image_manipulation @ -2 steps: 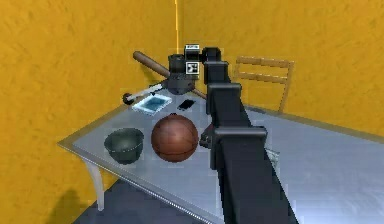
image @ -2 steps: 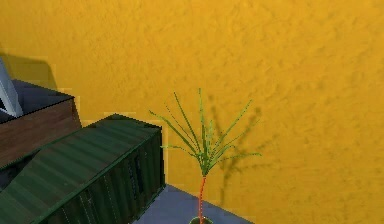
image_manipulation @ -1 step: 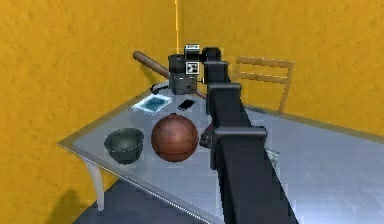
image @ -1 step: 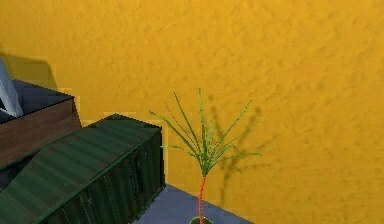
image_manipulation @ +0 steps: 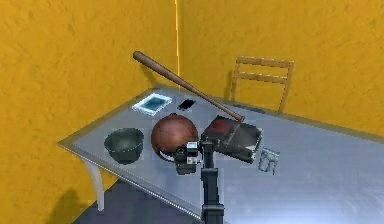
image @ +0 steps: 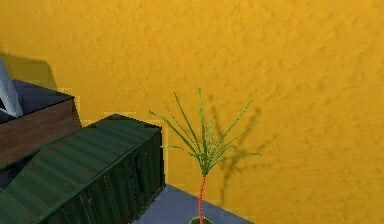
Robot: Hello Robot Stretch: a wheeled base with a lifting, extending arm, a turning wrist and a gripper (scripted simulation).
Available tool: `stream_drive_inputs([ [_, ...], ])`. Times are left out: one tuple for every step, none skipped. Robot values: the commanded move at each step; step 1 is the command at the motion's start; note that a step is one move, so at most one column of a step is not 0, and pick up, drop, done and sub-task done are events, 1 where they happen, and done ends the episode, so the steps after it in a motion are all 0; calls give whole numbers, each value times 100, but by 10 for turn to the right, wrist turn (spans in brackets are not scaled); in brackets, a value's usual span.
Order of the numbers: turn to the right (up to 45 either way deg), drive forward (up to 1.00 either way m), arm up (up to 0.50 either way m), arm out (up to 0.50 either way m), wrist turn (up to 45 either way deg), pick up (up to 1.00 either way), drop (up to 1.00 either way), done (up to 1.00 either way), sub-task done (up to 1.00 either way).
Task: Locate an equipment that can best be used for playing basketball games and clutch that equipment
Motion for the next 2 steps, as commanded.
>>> stream_drive_inputs([
  [0, 0, 0, 0, 0, 100, 0, 0, 0],
  [0, 0, 10, 0, 0, 0, 0, 0, 0],
])
